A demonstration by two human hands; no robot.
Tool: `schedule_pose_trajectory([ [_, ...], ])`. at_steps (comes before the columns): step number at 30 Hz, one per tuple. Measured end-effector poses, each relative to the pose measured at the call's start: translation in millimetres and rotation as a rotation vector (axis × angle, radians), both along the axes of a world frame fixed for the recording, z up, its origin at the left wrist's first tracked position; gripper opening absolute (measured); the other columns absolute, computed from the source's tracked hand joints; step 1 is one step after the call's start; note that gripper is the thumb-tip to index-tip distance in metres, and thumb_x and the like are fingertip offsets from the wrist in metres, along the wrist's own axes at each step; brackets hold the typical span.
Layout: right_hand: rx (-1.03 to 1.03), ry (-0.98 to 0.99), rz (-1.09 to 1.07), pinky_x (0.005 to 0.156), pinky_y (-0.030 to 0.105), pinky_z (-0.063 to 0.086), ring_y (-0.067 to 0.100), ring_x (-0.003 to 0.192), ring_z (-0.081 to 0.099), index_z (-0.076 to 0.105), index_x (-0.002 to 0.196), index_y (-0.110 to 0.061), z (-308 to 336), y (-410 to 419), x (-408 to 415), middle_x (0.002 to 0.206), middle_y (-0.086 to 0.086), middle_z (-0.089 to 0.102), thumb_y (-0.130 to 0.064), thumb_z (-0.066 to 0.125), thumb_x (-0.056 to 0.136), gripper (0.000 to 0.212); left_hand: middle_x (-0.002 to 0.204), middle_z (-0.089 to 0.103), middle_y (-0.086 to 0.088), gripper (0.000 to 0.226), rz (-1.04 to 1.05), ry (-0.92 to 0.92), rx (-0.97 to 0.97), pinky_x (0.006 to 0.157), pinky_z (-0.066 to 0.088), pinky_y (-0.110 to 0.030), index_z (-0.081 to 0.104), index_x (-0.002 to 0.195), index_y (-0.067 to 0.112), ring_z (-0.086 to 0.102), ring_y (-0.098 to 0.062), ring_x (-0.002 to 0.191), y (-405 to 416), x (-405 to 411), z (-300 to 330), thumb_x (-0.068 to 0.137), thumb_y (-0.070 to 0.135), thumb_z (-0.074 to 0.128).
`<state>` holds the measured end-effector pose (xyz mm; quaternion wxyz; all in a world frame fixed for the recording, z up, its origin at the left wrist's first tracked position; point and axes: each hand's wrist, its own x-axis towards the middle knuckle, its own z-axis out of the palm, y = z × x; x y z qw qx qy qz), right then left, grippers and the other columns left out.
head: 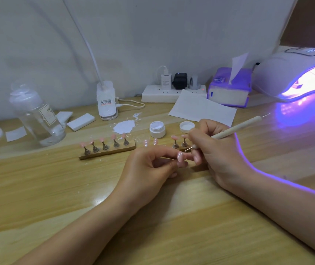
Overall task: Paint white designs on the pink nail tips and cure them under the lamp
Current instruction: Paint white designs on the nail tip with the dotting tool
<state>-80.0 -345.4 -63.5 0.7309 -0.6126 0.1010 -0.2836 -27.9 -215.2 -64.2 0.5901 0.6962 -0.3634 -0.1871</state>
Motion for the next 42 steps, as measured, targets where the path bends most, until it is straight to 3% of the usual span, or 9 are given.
schedule_pose_trajectory([
  [4,-0.062,-0.026,-0.001,0.057,0.028,0.053,0.018,0.032,0.051,0.034,0.050,-0.010,0.9,3.9,-0.7,0.028,0.002,0.037,0.006,0.053,0.078,0.038,0.079,0.073,-0.003,0.013,0.006,0.001,0.005,0.062,0.050,-0.012,0.074,0.079,0.011,0.065,-0.004,0.074,-0.3,0.5,-0.6,0.081,0.002,0.064],
  [10,-0.056,-0.019,0.030,0.043,0.023,0.046,0.015,0.030,0.048,0.035,0.046,-0.012,0.7,5.3,-1.9,0.029,0.005,0.038,0.009,0.053,0.079,0.043,0.080,0.073,-0.003,0.015,-0.004,-0.007,0.004,0.062,0.050,-0.012,0.073,0.080,0.009,0.065,-0.004,0.075,-0.1,1.1,-0.7,0.082,-0.002,0.063],
  [16,-0.066,-0.015,0.025,0.056,0.029,0.052,0.014,0.031,0.048,0.034,0.043,-0.019,0.8,6.4,-0.8,0.028,0.003,0.039,0.009,0.053,0.078,0.048,0.077,0.071,0.000,0.016,-0.001,-0.003,0.015,0.062,0.049,-0.012,0.073,0.079,0.009,0.064,-0.002,0.072,-1.4,1.7,-1.1,0.082,-0.002,0.062],
  [20,-0.063,-0.003,0.029,0.045,0.026,0.047,0.013,0.030,0.047,0.035,0.042,-0.020,0.3,5.8,-1.2,0.029,0.005,0.039,0.010,0.053,0.078,0.050,0.075,0.071,0.001,0.019,-0.004,-0.005,0.015,0.062,0.050,-0.012,0.073,0.076,0.012,0.064,-0.002,0.072,-0.7,1.1,-0.4,0.081,-0.002,0.062],
  [25,-0.085,-0.010,0.014,0.064,0.043,0.054,0.011,0.031,0.049,0.033,0.049,-0.013,2.0,7.8,-1.5,0.029,0.004,0.040,0.011,0.052,0.077,0.042,0.077,0.072,-0.001,0.017,-0.004,-0.002,0.016,0.062,0.050,-0.012,0.072,0.077,0.009,0.063,-0.003,0.072,-0.6,0.5,-0.2,0.082,-0.002,0.062],
  [32,-0.079,0.004,0.020,0.055,0.030,0.051,0.015,0.035,0.050,0.033,0.046,-0.016,0.5,6.5,-1.3,0.029,0.005,0.040,0.011,0.054,0.079,0.047,0.076,0.072,0.000,0.017,-0.007,-0.011,0.022,0.063,0.050,-0.012,0.073,0.075,0.012,0.063,0.000,0.072,-0.5,0.6,0.1,0.082,0.000,0.063],
  [36,-0.058,-0.002,0.022,0.071,0.046,0.049,0.014,0.034,0.049,0.032,0.047,-0.015,2.0,8.2,-1.2,0.028,0.003,0.038,0.012,0.052,0.079,0.046,0.077,0.072,-0.001,0.016,-0.001,-0.002,0.029,0.063,0.050,-0.012,0.073,0.077,0.011,0.064,0.000,0.072,-0.9,1.1,-0.6,0.082,0.000,0.063],
  [39,-0.068,-0.002,0.024,0.071,0.051,0.051,0.013,0.033,0.050,0.032,0.048,-0.015,1.7,8.9,-1.4,0.029,0.003,0.040,0.012,0.052,0.078,0.045,0.075,0.072,0.003,0.019,0.001,-0.005,0.029,0.062,0.050,-0.012,0.074,0.076,0.014,0.064,0.001,0.072,-0.7,1.2,-0.8,0.082,0.000,0.063],
  [42,-0.060,-0.002,0.034,0.060,0.038,0.052,0.014,0.033,0.049,0.034,0.045,-0.019,0.1,6.9,-1.0,0.029,0.004,0.040,0.012,0.053,0.079,0.049,0.074,0.072,0.006,0.017,-0.001,-0.005,0.033,0.062,0.051,-0.012,0.074,0.075,0.015,0.065,0.001,0.072,-0.7,0.7,-0.1,0.082,0.003,0.064],
])
